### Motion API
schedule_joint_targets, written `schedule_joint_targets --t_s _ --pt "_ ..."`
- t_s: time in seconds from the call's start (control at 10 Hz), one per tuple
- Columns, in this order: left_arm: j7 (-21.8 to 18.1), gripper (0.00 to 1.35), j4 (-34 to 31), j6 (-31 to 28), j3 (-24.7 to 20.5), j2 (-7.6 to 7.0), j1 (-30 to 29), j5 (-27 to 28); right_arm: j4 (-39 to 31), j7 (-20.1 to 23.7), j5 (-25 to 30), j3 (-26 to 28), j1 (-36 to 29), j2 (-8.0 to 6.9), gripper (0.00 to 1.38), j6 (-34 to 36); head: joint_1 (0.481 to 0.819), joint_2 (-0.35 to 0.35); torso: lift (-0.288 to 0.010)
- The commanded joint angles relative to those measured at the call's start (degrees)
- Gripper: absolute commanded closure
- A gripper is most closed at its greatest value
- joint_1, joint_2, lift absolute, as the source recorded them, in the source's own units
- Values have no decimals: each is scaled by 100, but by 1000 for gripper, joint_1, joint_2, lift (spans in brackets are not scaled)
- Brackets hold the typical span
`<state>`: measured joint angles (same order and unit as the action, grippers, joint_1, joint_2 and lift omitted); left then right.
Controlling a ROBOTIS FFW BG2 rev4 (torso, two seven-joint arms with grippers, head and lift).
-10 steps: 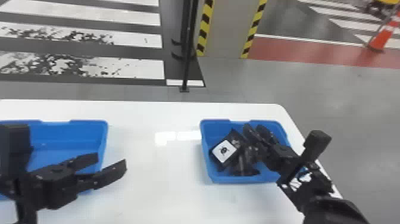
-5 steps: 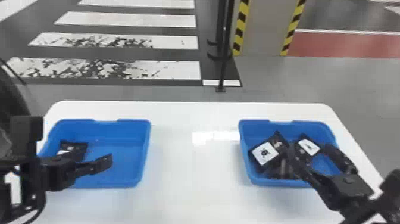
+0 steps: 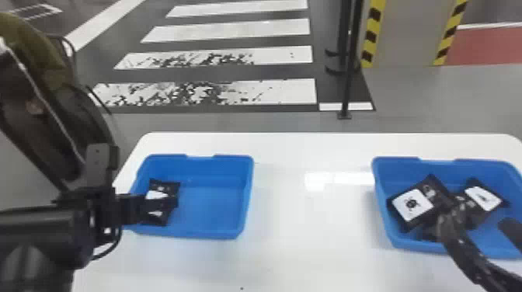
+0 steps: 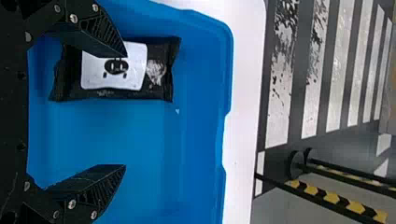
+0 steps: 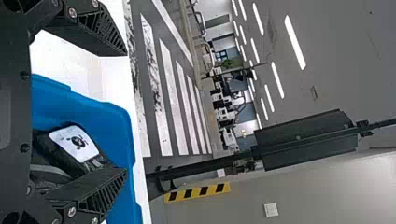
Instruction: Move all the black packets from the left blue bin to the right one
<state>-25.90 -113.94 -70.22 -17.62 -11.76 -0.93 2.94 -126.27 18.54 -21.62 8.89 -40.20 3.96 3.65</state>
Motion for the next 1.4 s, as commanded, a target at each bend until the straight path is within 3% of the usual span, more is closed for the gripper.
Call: schedule_joint_targets --t_s 0.0,0.2,0.6,0.7,1.0,1.1,1.3 --pt "32 208 348 -107 -77 51 206 197 -36 0 -88 -43 -72 -1 142 1 695 184 -140" --pt "182 205 685 -205 -123 138 473 449 -50 9 -203 -78 -86 -1 142 1 695 226 -140" --pt "217 214 1543 -121 128 103 1036 494 48 18 -351 -180 -72 -1 142 29 695 236 -140" --pt "226 323 1768 -177 185 103 1176 506 76 27 -408 -180 -44 -1 142 71 695 233 -140" --pt "226 1138 1824 -79 265 94 1162 483 147 71 -511 -203 -16 8 150 141 695 230 -140" --pt "156 1205 1810 118 300 94 1148 472 175 88 -580 -203 -16 17 156 197 695 228 -140" --pt "41 1205 1318 343 460 68 951 346 161 106 -591 -203 -16 26 168 197 695 218 -140"
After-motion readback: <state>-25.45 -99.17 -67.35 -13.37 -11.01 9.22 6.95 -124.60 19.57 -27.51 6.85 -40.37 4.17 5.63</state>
